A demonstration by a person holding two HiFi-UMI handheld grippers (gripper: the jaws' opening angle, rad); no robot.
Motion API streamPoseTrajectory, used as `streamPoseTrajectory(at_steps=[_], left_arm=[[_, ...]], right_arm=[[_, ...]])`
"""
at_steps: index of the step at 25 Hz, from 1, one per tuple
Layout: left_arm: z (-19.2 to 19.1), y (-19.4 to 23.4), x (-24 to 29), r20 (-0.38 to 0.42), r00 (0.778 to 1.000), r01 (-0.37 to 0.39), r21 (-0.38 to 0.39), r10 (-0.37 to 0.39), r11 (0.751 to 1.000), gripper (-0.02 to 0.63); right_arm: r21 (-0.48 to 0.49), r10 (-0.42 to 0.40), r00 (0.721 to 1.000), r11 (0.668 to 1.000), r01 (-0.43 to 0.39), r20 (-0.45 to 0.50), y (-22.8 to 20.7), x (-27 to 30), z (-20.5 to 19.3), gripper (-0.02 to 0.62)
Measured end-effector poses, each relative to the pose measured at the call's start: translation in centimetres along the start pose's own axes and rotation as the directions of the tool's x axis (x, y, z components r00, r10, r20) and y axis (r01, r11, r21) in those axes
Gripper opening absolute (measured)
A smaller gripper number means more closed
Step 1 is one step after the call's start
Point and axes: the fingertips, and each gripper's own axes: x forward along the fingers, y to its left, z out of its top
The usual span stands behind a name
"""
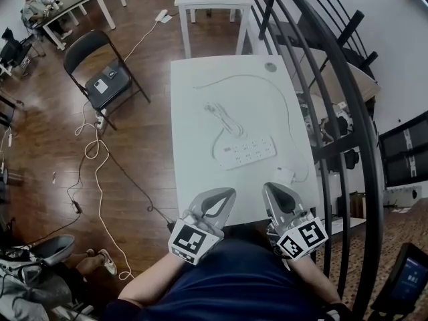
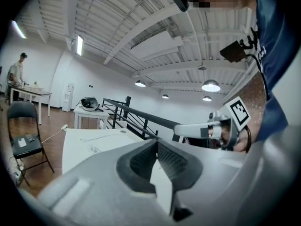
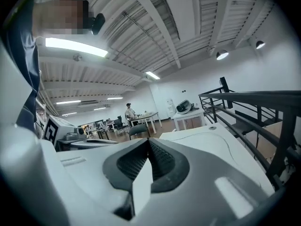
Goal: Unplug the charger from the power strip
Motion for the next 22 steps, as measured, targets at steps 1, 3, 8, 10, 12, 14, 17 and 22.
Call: streamPoseTrajectory(at_steps=[1, 3, 8, 10, 12, 14, 17, 22], left_arm=[[-0.2, 0.1, 0.0, -0.003, 1.0, -0.006, -0.005, 0.006, 1.0, 0.006], [-0.4, 0.2, -0.1, -0.007, 1.0, -0.013, -0.006, 0.013, 1.0, 0.006], [-0.8, 0.1, 0.1, -0.019, 1.0, -0.02, -0.011, 0.019, 1.0, 0.006], [-0.9, 0.1, 0.0, -0.026, 0.999, -0.026, -0.012, 0.025, 1.0, 0.006], [-1.1, 0.1, -0.2, -0.029, 0.999, -0.03, -0.011, 0.029, 0.999, 0.006], [-1.3, 0.2, -0.4, -0.033, 0.999, -0.031, -0.014, 0.031, 0.999, 0.006], [-1.5, 0.4, -0.3, -0.038, 0.999, -0.034, -0.016, 0.034, 0.999, 0.006], [-1.3, 0.5, 0.0, -0.036, 0.999, -0.035, -0.011, 0.034, 0.999, 0.006]], right_arm=[[-0.002, 0.003, 1.0, 1.0, -0.003, -0.006, 0.1, -0.1, -0.2, 0.011], [-0.014, 0.008, 1.0, 1.0, -0.008, -0.011, 0.4, -0.1, -0.4, 0.011], [-0.037, 0.014, 1.0, 0.999, -0.015, -0.019, 0.7, -0.1, -0.5, 0.011], [-0.039, 0.023, 0.999, 0.999, -0.024, -0.025, 1.0, 0.0, -0.6, 0.011], [-0.041, 0.027, 0.999, 0.999, -0.029, -0.03, 1.3, 0.0, -0.8, 0.011], [-0.037, 0.024, 0.999, 0.999, -0.025, -0.033, 1.3, 0.1, -1.0, 0.011], [-0.018, 0.015, 0.999, 1.0, -0.015, -0.029, 1.0, 0.1, -1.1, 0.011], [-0.024, 0.017, 1.0, 1.0, -0.017, -0.019, 0.9, 0.2, -0.7, 0.011]])
